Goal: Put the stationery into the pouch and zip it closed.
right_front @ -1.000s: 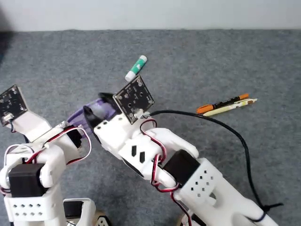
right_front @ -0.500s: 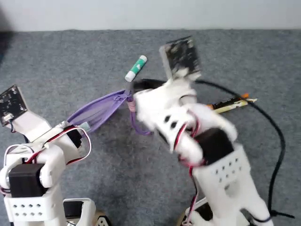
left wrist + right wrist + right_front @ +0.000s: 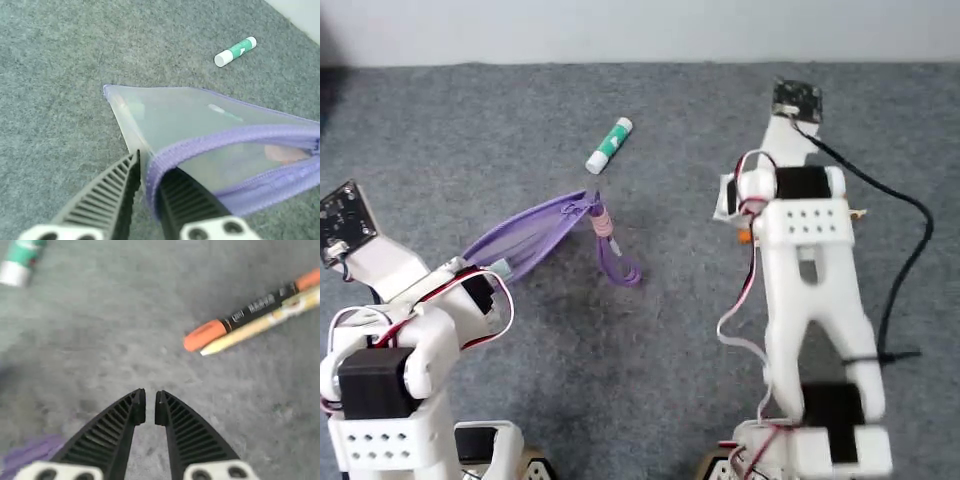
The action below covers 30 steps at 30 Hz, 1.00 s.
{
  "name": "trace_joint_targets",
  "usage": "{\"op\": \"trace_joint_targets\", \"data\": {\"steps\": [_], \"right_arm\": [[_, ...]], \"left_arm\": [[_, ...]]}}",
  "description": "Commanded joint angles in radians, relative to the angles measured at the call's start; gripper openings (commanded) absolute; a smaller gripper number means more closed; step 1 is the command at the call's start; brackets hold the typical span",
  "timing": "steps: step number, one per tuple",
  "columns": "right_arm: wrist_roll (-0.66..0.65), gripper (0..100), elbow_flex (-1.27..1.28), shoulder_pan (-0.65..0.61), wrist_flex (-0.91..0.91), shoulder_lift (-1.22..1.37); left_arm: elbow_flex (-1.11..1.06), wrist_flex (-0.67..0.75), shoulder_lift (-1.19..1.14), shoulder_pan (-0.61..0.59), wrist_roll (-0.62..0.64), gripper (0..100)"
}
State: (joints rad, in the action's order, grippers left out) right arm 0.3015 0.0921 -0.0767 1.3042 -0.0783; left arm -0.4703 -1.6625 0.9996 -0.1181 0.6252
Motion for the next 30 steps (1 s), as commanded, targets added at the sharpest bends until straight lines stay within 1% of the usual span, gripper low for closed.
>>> {"op": "trace_joint_targets", "data": {"steps": [1,3,8,10,16,21,25,30], "right_arm": [[0.083,4.8,-0.110,0.053,-0.010,0.131],[0.137,8.2,-0.181,0.071,0.001,0.223],[0.218,23.3,-0.381,0.087,0.058,0.427],[0.247,26.5,-0.463,0.087,0.070,0.496],[0.285,27.1,-0.683,0.125,0.064,0.700],[0.287,27.1,-0.836,0.211,0.073,0.854],[0.284,27.1,-0.919,0.251,0.073,0.944],[0.284,27.0,-1.002,0.269,0.071,1.055]], "left_arm": [[0.038,0.011,-0.008,0.003,0.008,1],[0.016,0.011,-0.006,0.005,0.008,1],[-0.002,0.011,-0.006,0.005,0.008,1],[-0.002,0.011,-0.006,0.005,0.008,1],[-0.002,0.011,-0.006,0.005,0.008,1],[-0.002,0.011,-0.006,0.005,0.008,1],[-0.002,0.011,-0.006,0.005,0.008,1],[-0.002,0.011,-0.006,0.005,0.008,1]]}}
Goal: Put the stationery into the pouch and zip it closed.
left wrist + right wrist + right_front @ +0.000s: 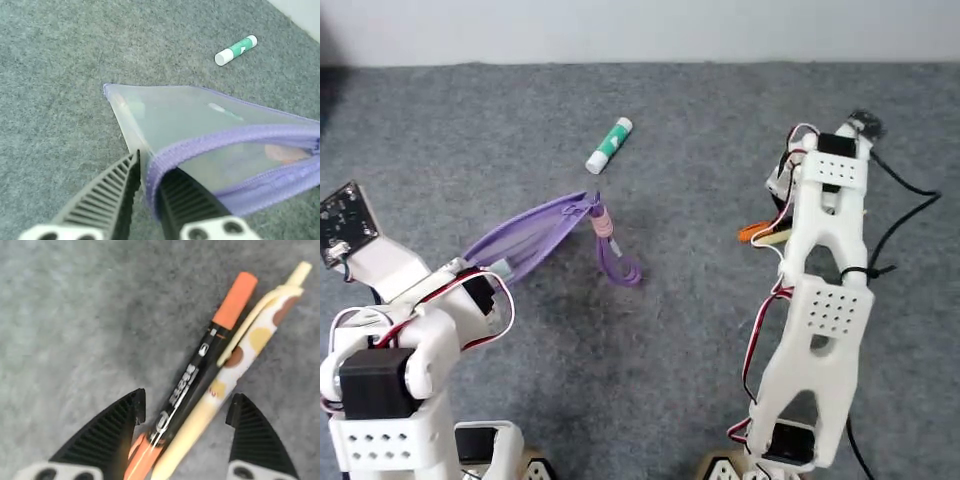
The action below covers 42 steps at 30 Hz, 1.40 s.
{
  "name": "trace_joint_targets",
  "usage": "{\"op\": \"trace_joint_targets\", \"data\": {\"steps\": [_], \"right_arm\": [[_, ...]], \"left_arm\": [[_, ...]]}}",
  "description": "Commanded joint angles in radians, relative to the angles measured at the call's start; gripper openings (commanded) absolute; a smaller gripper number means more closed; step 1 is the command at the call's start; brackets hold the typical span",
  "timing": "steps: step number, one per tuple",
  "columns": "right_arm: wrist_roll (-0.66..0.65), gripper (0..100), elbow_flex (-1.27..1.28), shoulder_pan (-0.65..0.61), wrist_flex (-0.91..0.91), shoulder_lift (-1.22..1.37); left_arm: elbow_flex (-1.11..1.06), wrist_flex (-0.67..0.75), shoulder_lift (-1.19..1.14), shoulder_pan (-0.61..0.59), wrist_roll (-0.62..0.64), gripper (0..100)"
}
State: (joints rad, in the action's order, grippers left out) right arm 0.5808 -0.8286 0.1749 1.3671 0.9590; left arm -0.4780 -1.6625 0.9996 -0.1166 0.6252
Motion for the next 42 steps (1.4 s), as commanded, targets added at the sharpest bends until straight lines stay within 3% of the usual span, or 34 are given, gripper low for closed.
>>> {"op": "trace_joint_targets", "data": {"steps": [1,9,18,22,28,37,39,42], "right_arm": [[0.005,26.9,-0.094,0.025,0.008,0.041],[0.005,4.7,-0.149,0.051,0.097,0.099],[0.003,3.5,-0.310,0.041,0.377,0.099],[-0.060,0.3,-0.368,0.033,0.429,0.094],[-0.158,0.7,-0.345,0.012,0.430,0.005],[-0.187,1.1,-0.195,-0.001,0.378,-0.087],[-0.187,5.0,-0.199,0.021,0.346,-0.059],[-0.189,18.9,-0.199,0.030,0.325,-0.030]], "left_arm": [[0.005,0.011,-0.006,0.003,0.008,1],[0.005,0.011,-0.006,0.003,0.008,1],[0.012,0.011,-0.006,0.003,0.008,1],[0.012,0.011,-0.006,0.003,0.008,1],[0.012,0.011,-0.005,0.003,0.008,1],[0.012,0.011,-0.003,0.003,0.008,1],[0.012,0.011,-0.003,0.003,0.008,1],[0.010,0.011,-0.003,0.003,0.008,1]]}}
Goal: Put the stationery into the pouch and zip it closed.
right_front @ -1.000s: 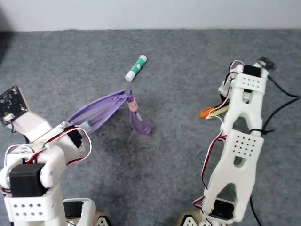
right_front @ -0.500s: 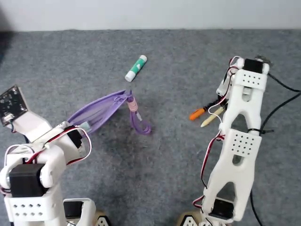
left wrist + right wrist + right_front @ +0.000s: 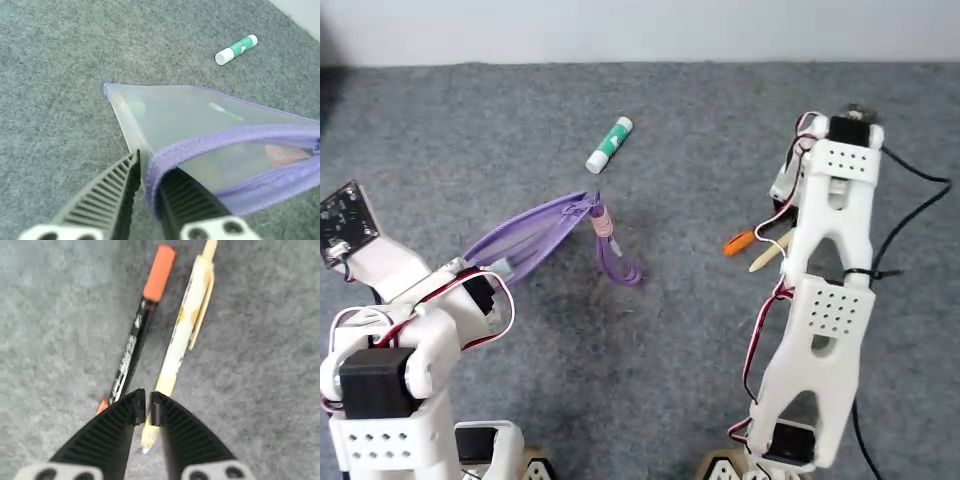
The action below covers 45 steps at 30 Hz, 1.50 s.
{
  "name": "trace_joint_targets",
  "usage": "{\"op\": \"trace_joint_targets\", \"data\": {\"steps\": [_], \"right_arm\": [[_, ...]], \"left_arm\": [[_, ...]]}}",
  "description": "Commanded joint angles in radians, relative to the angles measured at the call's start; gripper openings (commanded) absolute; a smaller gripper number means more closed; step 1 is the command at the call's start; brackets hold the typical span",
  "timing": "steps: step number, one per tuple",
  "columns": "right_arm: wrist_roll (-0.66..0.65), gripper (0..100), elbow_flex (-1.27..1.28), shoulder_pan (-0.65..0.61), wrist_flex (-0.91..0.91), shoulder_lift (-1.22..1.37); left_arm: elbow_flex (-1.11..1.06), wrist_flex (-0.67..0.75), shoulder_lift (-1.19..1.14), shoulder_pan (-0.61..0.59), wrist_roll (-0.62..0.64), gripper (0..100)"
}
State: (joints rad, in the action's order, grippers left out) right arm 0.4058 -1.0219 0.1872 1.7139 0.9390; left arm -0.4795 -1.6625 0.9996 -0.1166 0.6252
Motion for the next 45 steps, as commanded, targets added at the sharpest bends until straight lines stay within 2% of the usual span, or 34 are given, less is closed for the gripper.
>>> {"op": "trace_joint_targets", "data": {"steps": [1,3,9,14,19,23,25,33,37,40,45], "right_arm": [[-0.014,23.1,-0.006,0.018,-0.024,-0.004],[-0.014,25.2,-0.006,0.016,-0.033,0.002],[-0.061,17.2,-0.005,0.036,-0.162,0.033],[-0.101,16.9,-0.006,0.036,-0.220,0.101],[-0.095,16.1,-0.006,0.036,-0.189,0.159],[-0.094,2.2,-0.006,0.036,-0.117,0.142],[-0.094,1.8,-0.006,0.038,-0.081,0.116],[-0.097,0.8,-0.006,0.004,0.074,-0.041],[-0.100,0.8,0.031,-0.018,0.084,-0.154],[-0.106,0.8,0.126,-0.054,0.085,-0.288],[-0.114,0.8,0.430,-0.150,0.084,-0.639]], "left_arm": [[0.010,0.011,-0.003,0.003,0.008,1],[0.010,0.011,-0.003,0.003,0.008,1],[0.013,0.011,-0.003,0.003,0.008,1],[0.013,0.011,-0.005,0.003,0.008,1],[0.010,0.011,-0.005,0.003,0.008,1],[0.010,0.011,-0.005,0.003,0.008,1],[0.008,0.011,-0.005,0.003,0.008,1],[0.008,0.008,-0.005,0.003,0.008,1],[0.012,0.003,-0.003,0.005,0.008,1],[0.012,0.003,-0.005,0.005,0.008,1],[0.012,0.003,-0.006,0.005,0.008,1]]}}
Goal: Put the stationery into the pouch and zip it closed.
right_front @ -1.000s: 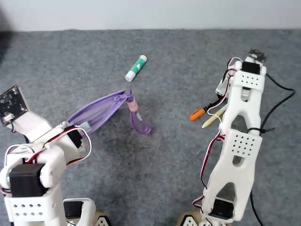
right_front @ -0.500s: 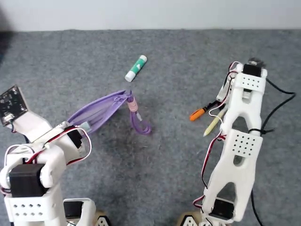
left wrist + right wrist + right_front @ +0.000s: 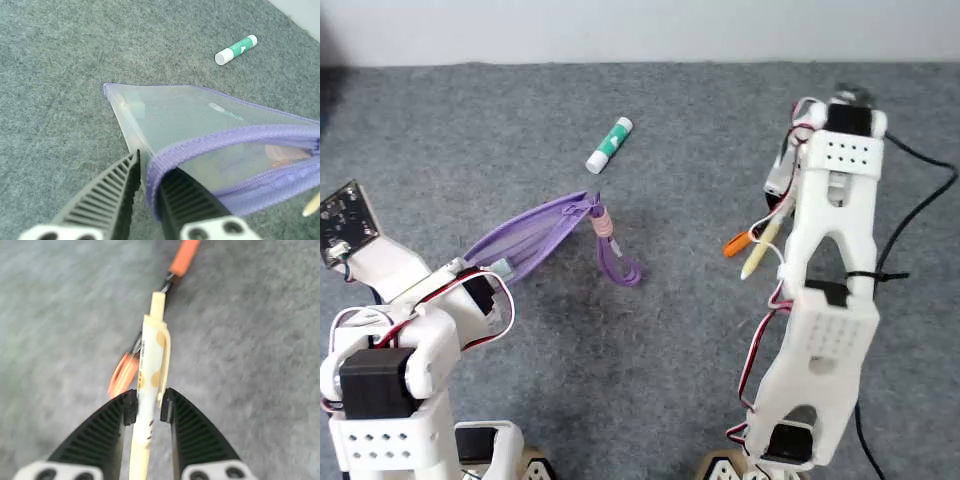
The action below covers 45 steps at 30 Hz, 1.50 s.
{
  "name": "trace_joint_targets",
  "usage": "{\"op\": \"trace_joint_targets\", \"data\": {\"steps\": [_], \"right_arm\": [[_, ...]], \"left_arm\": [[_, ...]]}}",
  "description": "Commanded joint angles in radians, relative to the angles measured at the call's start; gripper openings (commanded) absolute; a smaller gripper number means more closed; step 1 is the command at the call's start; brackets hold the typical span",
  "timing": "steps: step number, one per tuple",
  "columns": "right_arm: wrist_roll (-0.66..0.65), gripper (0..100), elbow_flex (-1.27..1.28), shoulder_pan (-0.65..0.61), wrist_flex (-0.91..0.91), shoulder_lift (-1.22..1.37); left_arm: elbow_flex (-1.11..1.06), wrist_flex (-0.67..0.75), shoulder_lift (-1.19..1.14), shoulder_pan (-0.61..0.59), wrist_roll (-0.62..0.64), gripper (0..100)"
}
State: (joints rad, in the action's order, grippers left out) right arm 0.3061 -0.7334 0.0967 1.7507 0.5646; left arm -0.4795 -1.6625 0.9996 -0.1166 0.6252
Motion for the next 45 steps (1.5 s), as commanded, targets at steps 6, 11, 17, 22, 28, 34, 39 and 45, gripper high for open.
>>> {"op": "trace_joint_targets", "data": {"steps": [6,11,17,22,28,34,39,45], "right_arm": [[-0.006,0.8,0.457,-0.242,0.042,-0.702],[0.017,0.8,0.526,-0.437,-0.038,-0.951],[0.100,0.8,0.528,-0.630,-0.208,-1.070],[0.124,0.8,0.529,-0.783,-0.386,-1.135],[0.127,0.8,0.563,-0.872,-0.582,-1.165],[0.110,0.8,0.617,-0.874,-0.754,-1.165],[0.002,0.8,0.715,-0.875,-0.949,-1.179],[-0.115,0.8,0.918,-0.901,-1.178,-1.244]], "left_arm": [[0.001,0.009,-0.008,0.005,0.012,1],[-0.021,0.011,-0.008,0.005,0.026,1],[-0.021,0.038,-0.008,0.005,0.040,1],[-0.021,0.032,-0.008,0.005,0.040,1],[-0.021,0.032,-0.008,0.005,0.040,1],[-0.021,0.032,-0.008,0.005,0.040,1],[-0.021,0.032,-0.008,0.005,0.040,1],[-0.021,0.032,-0.008,0.005,0.040,1]]}}
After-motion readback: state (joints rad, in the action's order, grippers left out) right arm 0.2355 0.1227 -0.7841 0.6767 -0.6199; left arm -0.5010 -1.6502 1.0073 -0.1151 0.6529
